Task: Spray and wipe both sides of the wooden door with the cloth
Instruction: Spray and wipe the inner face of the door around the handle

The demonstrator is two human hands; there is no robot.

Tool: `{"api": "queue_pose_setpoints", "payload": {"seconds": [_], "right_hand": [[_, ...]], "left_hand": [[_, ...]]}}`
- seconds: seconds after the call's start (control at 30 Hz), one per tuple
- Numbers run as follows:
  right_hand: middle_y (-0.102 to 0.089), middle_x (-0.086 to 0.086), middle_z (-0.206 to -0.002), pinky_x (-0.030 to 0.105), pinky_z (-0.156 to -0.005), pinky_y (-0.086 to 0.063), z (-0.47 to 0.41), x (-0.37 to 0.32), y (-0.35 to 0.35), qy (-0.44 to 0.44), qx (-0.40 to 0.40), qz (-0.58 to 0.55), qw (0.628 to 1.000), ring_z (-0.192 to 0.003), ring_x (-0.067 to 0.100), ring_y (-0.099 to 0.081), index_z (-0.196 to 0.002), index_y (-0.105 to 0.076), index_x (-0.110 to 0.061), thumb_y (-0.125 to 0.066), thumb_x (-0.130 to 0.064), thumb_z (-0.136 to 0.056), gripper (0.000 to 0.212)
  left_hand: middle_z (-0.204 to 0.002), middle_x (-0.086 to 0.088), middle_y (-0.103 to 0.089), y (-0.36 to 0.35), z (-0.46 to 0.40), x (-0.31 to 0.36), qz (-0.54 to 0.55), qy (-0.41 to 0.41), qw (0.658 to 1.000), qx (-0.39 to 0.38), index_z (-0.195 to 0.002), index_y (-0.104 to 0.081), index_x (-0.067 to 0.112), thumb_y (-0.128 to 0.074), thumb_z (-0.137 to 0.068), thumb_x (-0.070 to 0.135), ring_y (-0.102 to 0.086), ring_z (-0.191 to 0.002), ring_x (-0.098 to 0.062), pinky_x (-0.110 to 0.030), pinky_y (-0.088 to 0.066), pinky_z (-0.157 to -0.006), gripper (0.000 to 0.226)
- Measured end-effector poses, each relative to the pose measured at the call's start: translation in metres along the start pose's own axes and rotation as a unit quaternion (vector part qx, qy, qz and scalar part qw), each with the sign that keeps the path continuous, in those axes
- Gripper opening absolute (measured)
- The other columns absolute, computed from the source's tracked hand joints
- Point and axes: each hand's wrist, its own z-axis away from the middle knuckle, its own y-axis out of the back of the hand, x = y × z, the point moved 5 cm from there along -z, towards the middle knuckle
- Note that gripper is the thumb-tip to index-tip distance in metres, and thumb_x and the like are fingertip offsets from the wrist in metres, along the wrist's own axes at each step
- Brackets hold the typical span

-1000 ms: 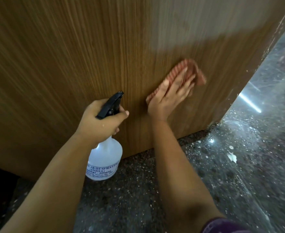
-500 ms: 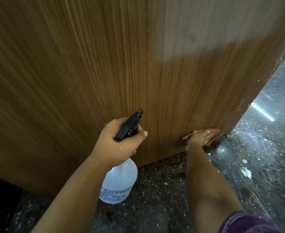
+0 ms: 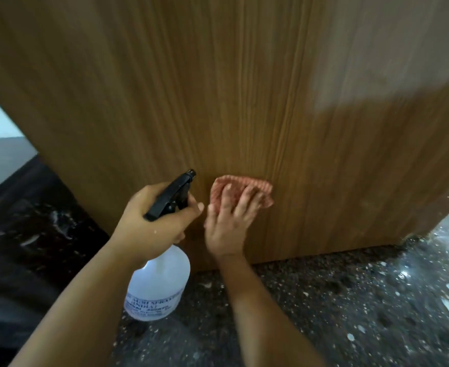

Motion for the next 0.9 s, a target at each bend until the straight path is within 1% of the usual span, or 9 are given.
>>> {"api": "queue_pose_setpoints", "payload": {"seconds": [0.07,0.13,0.23,0.4,0.53,0.6,0.73,0.8,0.9], "right_hand": [[-0.005,0.015,-0.163,0.052,-0.121,-0.002,-0.042,0.002,0.022,0.077,0.007,0.026,0.997,-0.150,0.039,0.001,-0.158,-0.009,-0.030,-0.035,-0.045,-0.102,0.063],[-0.021,0.021,-0.159,0.052,-0.120,-0.007,-0.094,-0.009,0.047,0.066,0.031,0.026,0.997,-0.147,0.043,-0.011,-0.155,-0.021,-0.026,-0.032,-0.047,-0.103,0.057],[-0.019,0.022,-0.160,0.053,-0.118,-0.008,-0.134,-0.043,0.064,0.044,0.029,0.011,0.999,-0.148,0.044,-0.009,-0.155,-0.023,-0.023,-0.033,-0.050,-0.102,0.060],[-0.017,0.009,-0.160,0.062,-0.113,-0.017,-0.128,-0.065,0.058,0.206,-0.053,0.059,0.975,-0.149,0.038,-0.007,-0.153,-0.023,-0.031,-0.041,-0.049,-0.096,0.062],[-0.029,0.007,-0.155,0.059,-0.111,-0.018,-0.134,-0.077,0.065,0.238,-0.055,0.051,0.968,-0.147,0.037,-0.016,-0.149,-0.033,-0.033,-0.029,-0.051,-0.100,0.052],[-0.034,0.004,-0.154,0.054,-0.114,-0.014,-0.140,-0.098,0.066,0.310,-0.062,0.066,0.946,-0.146,0.032,-0.018,-0.150,-0.031,-0.035,-0.020,-0.048,-0.103,0.049],[-0.039,0.000,-0.153,0.047,-0.118,-0.009,-0.175,-0.152,0.070,0.439,-0.053,0.099,0.891,-0.145,0.027,-0.025,-0.152,-0.026,-0.033,-0.040,-0.031,-0.090,0.064],[-0.037,0.001,-0.155,0.049,-0.117,-0.014,-0.204,-0.183,0.083,0.420,-0.024,0.083,0.904,-0.145,0.028,-0.025,-0.153,-0.027,-0.032,-0.041,-0.029,-0.088,0.066],[-0.039,0.005,-0.154,0.057,-0.110,-0.028,-0.257,-0.226,0.115,0.298,0.052,-0.001,0.953,-0.141,0.033,-0.031,-0.149,-0.040,-0.025,-0.040,-0.029,-0.094,0.055]], "left_hand": [[-0.067,-0.009,-0.059,0.013,-0.001,-0.003,0.000,-0.001,1.000,0.008,-0.087,-0.066,0.005,-0.075,-0.088,0.016,-0.056,-0.053,-0.020,-0.031,-0.052,-0.054,0.015],[-0.069,-0.012,-0.058,0.025,0.000,0.001,0.008,-0.001,1.000,0.017,-0.088,-0.064,0.002,-0.074,-0.089,0.017,-0.055,-0.056,-0.024,-0.029,-0.052,-0.054,0.018],[-0.066,-0.006,-0.058,0.036,0.005,0.009,0.013,0.008,0.999,0.034,-0.089,-0.064,0.002,-0.075,-0.089,0.017,-0.057,-0.055,-0.021,-0.028,-0.052,-0.054,0.018],[-0.057,-0.002,-0.055,0.069,0.016,0.031,0.053,0.007,0.996,0.069,-0.084,-0.065,0.003,-0.077,-0.086,0.013,-0.055,-0.049,-0.018,-0.031,-0.051,-0.050,0.015],[-0.059,-0.006,-0.055,0.112,0.018,0.059,0.055,-0.008,0.994,0.099,-0.084,-0.065,0.002,-0.077,-0.086,0.020,-0.053,-0.047,-0.020,-0.030,-0.048,-0.051,0.022],[-0.055,-0.004,-0.052,0.136,0.018,0.077,0.067,-0.027,0.991,0.117,-0.082,-0.063,0.004,-0.076,-0.087,0.019,-0.052,-0.047,-0.020,-0.031,-0.047,-0.051,0.021],[-0.051,0.002,-0.049,0.177,0.021,0.115,0.072,-0.068,0.984,0.150,-0.083,-0.062,0.002,-0.075,-0.087,0.019,-0.049,-0.045,-0.014,-0.029,-0.044,-0.050,0.021],[-0.053,-0.001,-0.049,0.198,0.023,0.139,0.073,-0.101,0.978,0.167,-0.080,-0.061,0.001,-0.076,-0.087,0.018,-0.049,-0.046,-0.017,-0.030,-0.043,-0.049,0.024],[-0.063,-0.013,-0.056,0.224,0.026,0.176,0.058,-0.146,0.970,0.187,-0.080,-0.061,-0.006,-0.075,-0.087,0.018,-0.052,-0.050,-0.022,-0.031,-0.046,-0.050,0.030]]}}
